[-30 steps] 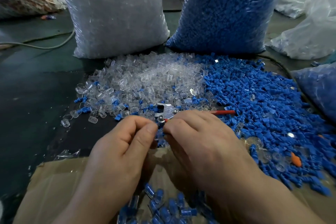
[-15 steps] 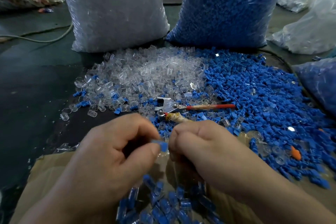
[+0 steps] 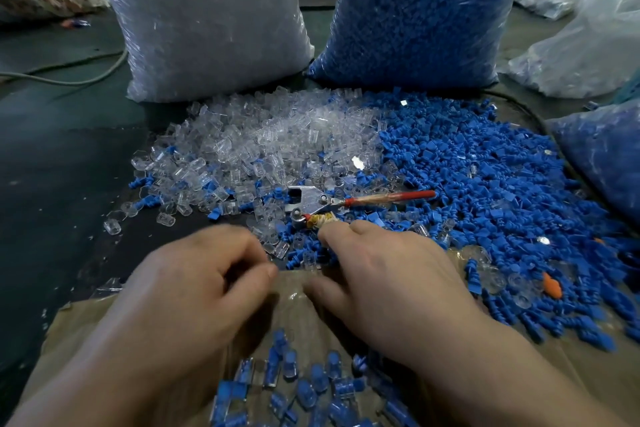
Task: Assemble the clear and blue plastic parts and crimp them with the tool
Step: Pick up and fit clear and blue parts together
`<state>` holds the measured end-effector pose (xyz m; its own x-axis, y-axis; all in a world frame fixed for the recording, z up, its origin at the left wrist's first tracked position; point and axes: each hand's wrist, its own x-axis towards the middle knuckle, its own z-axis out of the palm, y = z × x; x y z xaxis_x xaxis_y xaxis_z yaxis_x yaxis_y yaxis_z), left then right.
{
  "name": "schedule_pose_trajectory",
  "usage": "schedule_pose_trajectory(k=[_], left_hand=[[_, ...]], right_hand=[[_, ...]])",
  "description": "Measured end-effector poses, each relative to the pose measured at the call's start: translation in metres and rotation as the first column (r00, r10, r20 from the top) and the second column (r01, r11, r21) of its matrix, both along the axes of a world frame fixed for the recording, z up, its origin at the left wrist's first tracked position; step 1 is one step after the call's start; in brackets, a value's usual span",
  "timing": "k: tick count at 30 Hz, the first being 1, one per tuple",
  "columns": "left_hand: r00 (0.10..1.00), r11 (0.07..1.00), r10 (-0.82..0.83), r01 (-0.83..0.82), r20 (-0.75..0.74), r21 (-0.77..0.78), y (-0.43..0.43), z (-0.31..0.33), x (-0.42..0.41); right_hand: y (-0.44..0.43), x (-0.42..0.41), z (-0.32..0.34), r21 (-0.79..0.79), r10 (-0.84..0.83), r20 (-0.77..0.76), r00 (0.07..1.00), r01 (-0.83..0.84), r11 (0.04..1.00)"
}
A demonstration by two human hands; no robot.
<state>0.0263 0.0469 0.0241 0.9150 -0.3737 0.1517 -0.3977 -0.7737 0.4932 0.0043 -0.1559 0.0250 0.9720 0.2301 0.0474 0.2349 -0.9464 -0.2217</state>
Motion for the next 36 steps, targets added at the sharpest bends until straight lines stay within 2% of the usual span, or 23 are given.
schedule_pose_trajectory(k=[2,3,6,13,19,23,27,31,34,36], left_hand=[[0.986,0.986,0.166,-0.166,0.029,0.007,-0.002,-0.005,0.005],[0.980,0.979,0.198,-0.199,0.029,0.037,-0.004,-0.008,0.006],[0.985,0.973,0.170,-0.174,0.043,0.149,-0.008,-0.016,0.008],[0.983,0.975,0.181,-0.183,0.031,0.125,-0.013,-0.014,0.005],[0.997,0.993,0.065,-0.070,0.051,0.099,-0.021,-0.013,-0.001],[0.996,0.996,0.058,-0.062,0.065,0.058,-0.021,-0.016,-0.001],[0.989,0.987,0.142,-0.137,0.048,-0.090,-0.021,-0.021,0.002],[0.969,0.930,0.248,-0.245,-0.025,-0.273,-0.022,-0.021,0.001],[0.946,0.850,0.294,-0.325,-0.137,-0.415,-0.023,-0.024,0.001],[0.920,0.747,0.293,-0.390,-0.260,-0.538,-0.024,-0.023,0.001]], right_hand=[[0.004,0.004,-0.002,-0.020,0.028,0.021,0.999,-0.028,0.999],[0.006,0.006,-0.003,-0.025,0.040,0.031,0.999,-0.039,0.999],[0.009,0.011,-0.003,-0.038,0.071,0.017,0.997,-0.070,0.997],[0.006,0.010,-0.005,0.003,0.105,0.033,0.994,-0.105,0.994],[0.005,0.010,-0.005,-0.004,0.152,0.030,0.988,-0.152,0.988],[0.006,0.009,-0.004,0.043,0.158,0.047,0.986,-0.160,0.986],[0.002,0.009,-0.005,0.191,0.060,0.063,0.996,-0.071,0.979],[-0.003,0.009,-0.006,0.409,-0.061,0.024,0.998,0.046,0.911],[-0.004,0.009,-0.004,0.571,-0.103,-0.048,0.994,0.112,0.813],[-0.005,0.009,-0.005,0.664,-0.127,-0.113,0.985,0.170,0.728]])
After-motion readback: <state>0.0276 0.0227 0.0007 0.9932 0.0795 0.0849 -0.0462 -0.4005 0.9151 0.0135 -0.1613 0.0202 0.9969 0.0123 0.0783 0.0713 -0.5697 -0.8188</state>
